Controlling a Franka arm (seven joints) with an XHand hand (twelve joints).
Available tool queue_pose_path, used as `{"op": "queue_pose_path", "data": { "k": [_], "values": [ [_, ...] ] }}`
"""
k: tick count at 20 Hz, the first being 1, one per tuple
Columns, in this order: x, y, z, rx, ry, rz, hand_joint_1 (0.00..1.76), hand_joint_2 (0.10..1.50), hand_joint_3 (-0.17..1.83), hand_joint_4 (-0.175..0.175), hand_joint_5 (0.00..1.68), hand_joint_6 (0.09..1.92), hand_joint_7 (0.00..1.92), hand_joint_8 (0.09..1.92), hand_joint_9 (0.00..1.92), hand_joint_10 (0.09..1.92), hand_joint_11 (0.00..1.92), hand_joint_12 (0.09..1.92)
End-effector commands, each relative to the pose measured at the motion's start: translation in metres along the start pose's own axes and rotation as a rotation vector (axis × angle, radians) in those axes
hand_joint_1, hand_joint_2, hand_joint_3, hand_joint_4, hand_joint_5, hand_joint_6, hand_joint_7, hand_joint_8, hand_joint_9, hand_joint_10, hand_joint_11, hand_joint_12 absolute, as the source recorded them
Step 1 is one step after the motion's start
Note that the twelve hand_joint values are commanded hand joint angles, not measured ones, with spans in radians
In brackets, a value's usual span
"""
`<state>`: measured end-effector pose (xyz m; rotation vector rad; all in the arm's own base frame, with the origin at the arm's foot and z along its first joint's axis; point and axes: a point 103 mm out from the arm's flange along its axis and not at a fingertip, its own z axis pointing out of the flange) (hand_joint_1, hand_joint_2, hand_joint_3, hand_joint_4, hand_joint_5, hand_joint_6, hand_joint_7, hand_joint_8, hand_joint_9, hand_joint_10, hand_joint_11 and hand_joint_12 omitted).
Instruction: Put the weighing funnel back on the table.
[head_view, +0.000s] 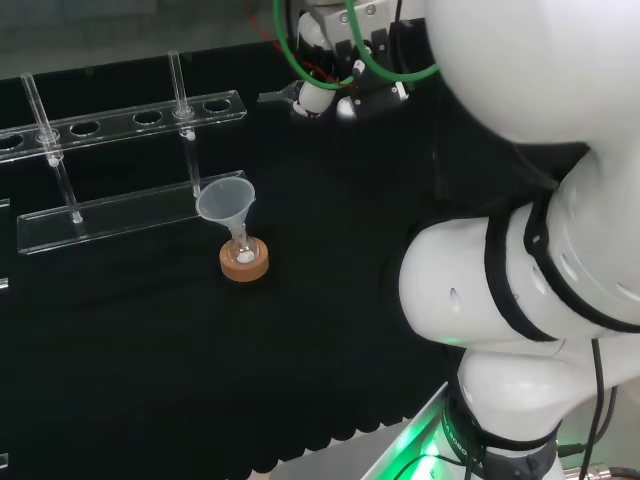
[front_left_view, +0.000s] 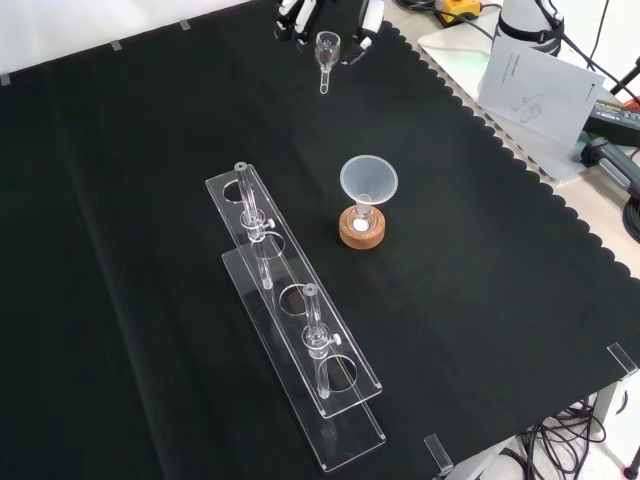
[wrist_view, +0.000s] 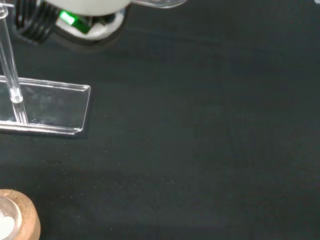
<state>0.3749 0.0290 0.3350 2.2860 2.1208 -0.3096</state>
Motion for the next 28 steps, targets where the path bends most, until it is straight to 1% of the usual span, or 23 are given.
{"op": "queue_pose_path", "data": {
  "k": [1,7,12,15,20,28],
  "values": [
    [-0.014,0.006,0.009,-0.002,0.054,-0.015,1.09,0.72,0.6,0.175,1.18,0.81,0.62,0.63,0.95,0.35,0.76,1.1],
    [-0.035,0.023,0.014,-0.003,0.078,-0.007,1.1,0.72,0.6,0.175,1.19,0.81,0.62,0.63,0.95,0.35,0.76,1.1],
    [-0.055,0.049,0.029,0.013,0.095,-0.005,1.1,0.72,0.6,0.175,1.19,0.8,0.62,0.63,0.95,0.35,0.76,1.1],
    [-0.064,0.067,0.041,0.022,0.096,0.003,1.1,0.72,0.6,0.175,1.19,0.8,0.62,0.63,0.95,0.35,0.76,1.1],
    [-0.076,0.095,0.067,0.054,0.101,0.002,1.1,0.71,0.6,0.175,1.19,0.8,0.62,0.63,0.95,0.35,0.76,1.1],
    [-0.083,0.134,0.107,0.087,0.119,-0.011,1.1,0.71,0.6,0.175,1.19,0.8,0.62,0.63,0.95,0.35,0.76,1.1]
  ]
}}
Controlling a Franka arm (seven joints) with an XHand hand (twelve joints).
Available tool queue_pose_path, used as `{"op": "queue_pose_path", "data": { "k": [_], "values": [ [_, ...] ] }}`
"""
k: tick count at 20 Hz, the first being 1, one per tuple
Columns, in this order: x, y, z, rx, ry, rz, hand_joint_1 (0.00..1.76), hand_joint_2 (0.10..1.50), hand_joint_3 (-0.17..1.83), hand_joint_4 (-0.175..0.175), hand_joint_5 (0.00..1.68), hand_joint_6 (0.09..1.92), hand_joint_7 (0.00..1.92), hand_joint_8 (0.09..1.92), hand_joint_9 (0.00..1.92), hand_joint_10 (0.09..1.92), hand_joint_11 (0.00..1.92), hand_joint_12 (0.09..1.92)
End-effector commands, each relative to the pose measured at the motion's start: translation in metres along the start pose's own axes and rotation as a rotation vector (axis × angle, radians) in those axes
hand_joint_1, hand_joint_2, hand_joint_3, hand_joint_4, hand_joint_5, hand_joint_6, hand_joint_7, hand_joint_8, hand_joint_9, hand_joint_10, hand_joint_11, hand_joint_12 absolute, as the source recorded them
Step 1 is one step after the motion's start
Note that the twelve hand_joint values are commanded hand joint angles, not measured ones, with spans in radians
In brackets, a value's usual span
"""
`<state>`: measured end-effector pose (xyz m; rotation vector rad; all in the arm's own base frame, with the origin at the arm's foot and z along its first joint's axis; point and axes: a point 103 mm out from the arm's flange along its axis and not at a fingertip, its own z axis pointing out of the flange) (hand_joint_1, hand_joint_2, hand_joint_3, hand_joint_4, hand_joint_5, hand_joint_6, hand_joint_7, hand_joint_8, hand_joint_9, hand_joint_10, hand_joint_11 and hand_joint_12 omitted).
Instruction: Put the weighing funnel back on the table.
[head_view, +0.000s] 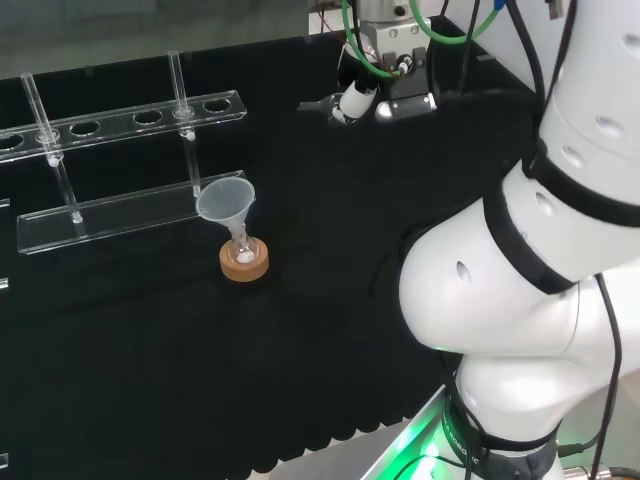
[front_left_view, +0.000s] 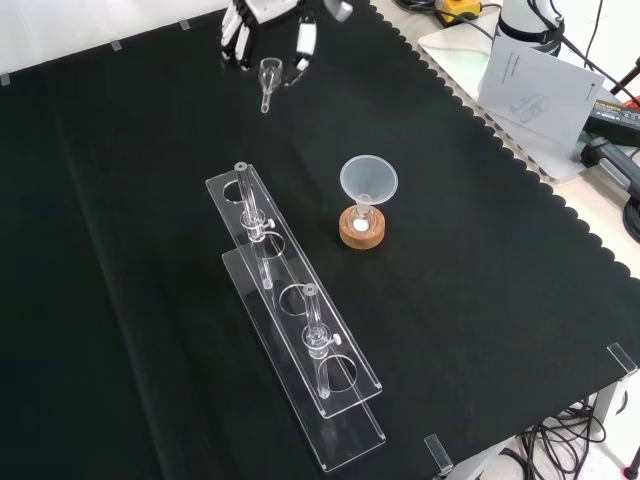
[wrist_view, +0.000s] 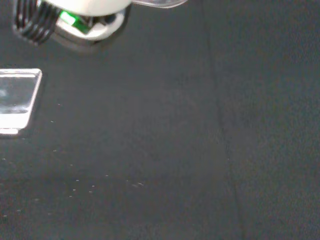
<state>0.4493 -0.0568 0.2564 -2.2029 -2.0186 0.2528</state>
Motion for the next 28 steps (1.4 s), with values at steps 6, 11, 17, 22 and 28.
{"op": "queue_pose_path", "data": {
  "k": [6,11,17,22,28],
  "values": [
    [-0.02,0.072,0.047,0.028,0.0,-0.019,1.1,0.71,0.6,0.175,1.19,0.8,0.62,0.63,0.96,0.35,0.76,1.1],
    [-0.023,0.091,0.068,0.044,0.007,-0.031,1.1,0.71,0.6,0.175,1.19,0.8,0.62,0.63,0.96,0.35,0.76,1.1],
    [-0.025,0.106,0.094,0.069,0.038,-0.056,1.1,0.71,0.6,0.175,1.19,0.79,0.62,0.63,0.96,0.35,0.76,1.1],
    [-0.021,0.116,0.114,0.112,0.049,-0.082,1.1,0.71,0.6,0.175,1.19,0.79,0.62,0.63,0.96,0.34,0.76,1.1],
    [-0.015,0.129,0.129,0.131,0.055,-0.095,1.1,0.71,0.6,0.175,1.19,0.79,0.62,0.63,0.96,0.34,0.75,1.1]
  ]
}}
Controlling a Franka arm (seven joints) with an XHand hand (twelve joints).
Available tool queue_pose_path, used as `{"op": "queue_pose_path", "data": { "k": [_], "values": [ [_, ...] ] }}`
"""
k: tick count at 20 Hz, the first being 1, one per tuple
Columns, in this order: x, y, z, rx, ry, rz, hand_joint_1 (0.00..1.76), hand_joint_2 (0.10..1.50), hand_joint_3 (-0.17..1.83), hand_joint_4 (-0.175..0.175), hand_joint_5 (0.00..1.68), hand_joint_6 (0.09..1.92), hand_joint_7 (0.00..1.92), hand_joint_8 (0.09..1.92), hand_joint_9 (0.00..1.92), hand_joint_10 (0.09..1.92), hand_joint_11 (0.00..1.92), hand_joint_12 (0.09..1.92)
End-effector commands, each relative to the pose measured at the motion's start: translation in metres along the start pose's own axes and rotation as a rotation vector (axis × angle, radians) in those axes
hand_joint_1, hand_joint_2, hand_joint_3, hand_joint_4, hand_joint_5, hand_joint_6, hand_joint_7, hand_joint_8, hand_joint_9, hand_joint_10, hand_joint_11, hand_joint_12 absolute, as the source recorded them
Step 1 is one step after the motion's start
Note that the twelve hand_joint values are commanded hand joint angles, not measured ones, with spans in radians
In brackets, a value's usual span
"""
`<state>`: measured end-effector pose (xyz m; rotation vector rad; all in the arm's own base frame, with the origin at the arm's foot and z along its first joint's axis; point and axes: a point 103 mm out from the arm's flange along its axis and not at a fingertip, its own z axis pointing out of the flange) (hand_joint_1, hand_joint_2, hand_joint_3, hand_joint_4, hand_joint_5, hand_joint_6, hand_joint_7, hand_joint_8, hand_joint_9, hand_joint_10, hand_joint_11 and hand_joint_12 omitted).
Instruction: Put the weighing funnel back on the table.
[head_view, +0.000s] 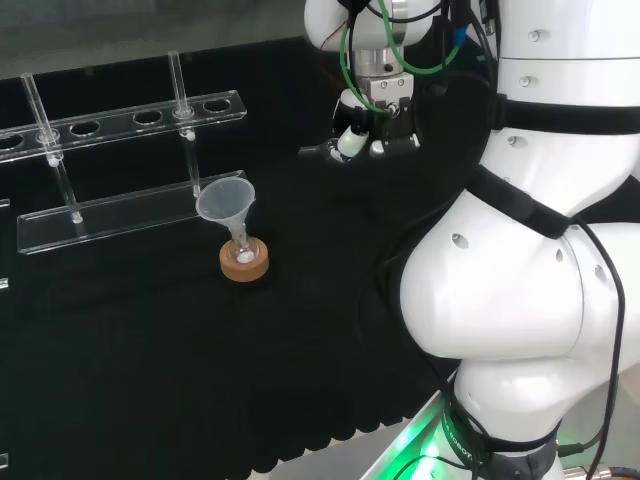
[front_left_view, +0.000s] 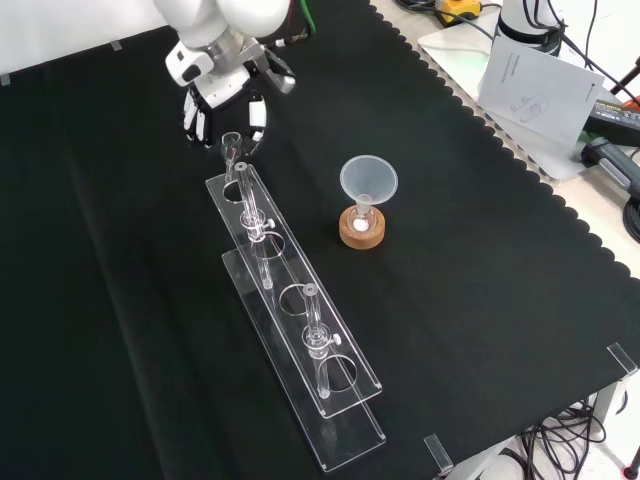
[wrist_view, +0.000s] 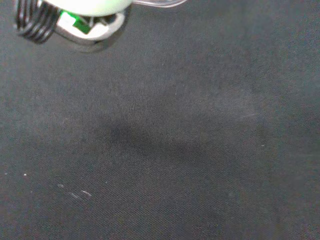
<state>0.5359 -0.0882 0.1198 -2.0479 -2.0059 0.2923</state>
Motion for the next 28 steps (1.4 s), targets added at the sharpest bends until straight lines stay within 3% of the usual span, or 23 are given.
{"op": "queue_pose_path", "data": {
  "k": [1,15,28],
  "values": [
    [0.003,0.016,0.015,0.024,0.007,-0.023,1.1,0.71,0.6,0.175,1.19,0.79,0.62,0.63,0.96,0.34,0.75,1.1],
    [-0.016,0.039,0.029,0.051,0.005,-0.011,1.1,0.71,0.6,0.175,1.2,0.78,0.62,0.63,0.96,0.34,0.75,1.1],
    [-0.015,0.048,0.041,0.068,0.011,-0.018,1.1,0.71,0.6,0.175,1.2,0.78,0.62,0.63,0.96,0.34,0.75,1.1]
  ]
}}
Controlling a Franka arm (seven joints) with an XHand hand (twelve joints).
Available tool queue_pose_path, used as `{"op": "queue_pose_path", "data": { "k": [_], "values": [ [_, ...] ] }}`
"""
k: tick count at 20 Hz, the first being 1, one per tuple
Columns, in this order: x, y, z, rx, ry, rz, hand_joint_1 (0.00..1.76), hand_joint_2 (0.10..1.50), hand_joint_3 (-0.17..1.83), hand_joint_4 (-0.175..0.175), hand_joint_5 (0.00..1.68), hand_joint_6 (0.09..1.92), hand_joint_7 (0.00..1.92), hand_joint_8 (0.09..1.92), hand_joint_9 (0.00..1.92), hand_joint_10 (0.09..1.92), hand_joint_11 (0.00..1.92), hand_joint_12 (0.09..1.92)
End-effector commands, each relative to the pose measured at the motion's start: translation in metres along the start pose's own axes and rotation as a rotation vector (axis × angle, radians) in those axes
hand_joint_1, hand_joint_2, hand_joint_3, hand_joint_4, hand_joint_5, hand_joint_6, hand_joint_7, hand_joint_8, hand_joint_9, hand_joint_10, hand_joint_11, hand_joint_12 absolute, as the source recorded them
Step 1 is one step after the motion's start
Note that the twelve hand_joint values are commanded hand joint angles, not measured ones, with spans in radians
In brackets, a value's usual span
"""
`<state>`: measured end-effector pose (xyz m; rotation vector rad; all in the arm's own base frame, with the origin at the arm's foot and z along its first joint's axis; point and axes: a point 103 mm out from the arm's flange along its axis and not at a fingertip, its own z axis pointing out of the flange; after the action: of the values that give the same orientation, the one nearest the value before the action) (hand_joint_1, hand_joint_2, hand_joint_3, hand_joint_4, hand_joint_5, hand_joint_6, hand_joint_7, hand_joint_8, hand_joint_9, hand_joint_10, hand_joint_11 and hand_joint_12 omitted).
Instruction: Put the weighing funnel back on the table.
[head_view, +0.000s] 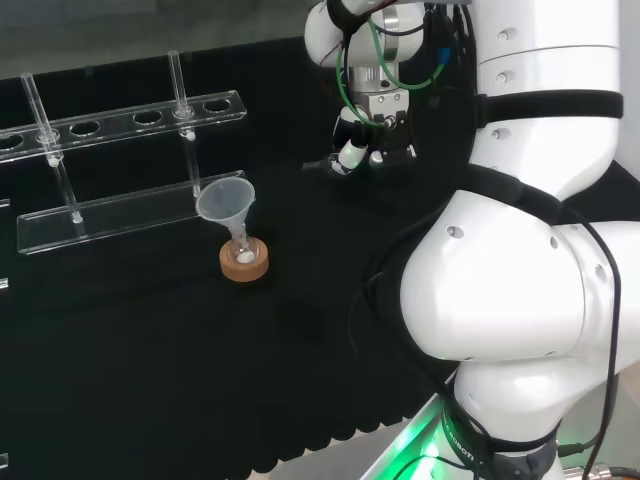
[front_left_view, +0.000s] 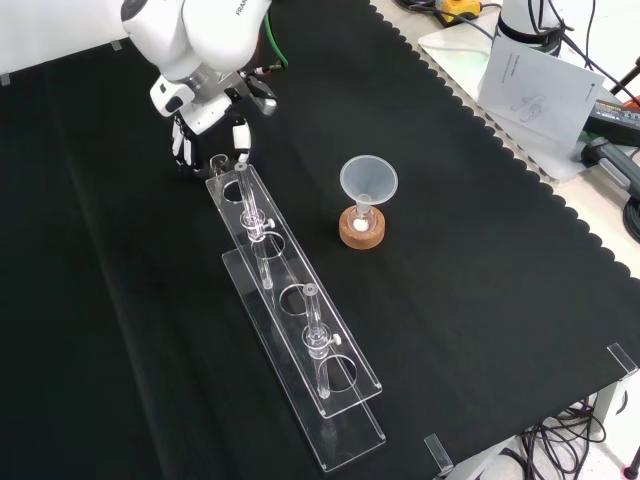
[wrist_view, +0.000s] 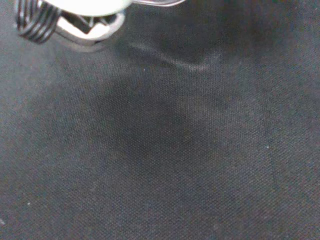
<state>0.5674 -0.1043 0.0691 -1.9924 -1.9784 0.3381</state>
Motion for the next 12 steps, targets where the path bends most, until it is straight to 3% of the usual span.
{"op": "queue_pose_path", "data": {
  "k": [1,12],
  "values": [
    [0.003,0.003,0.004,0.004,0.001,-0.005,1.1,0.71,0.6,0.175,1.2,0.77,0.62,0.63,0.96,0.34,0.75,1.1],
    [0.016,0.005,0.008,0.001,-0.007,-0.029,1.11,0.69,0.61,0.175,1.24,0.71,0.62,0.64,0.96,0.34,0.76,1.1]
  ]
}}
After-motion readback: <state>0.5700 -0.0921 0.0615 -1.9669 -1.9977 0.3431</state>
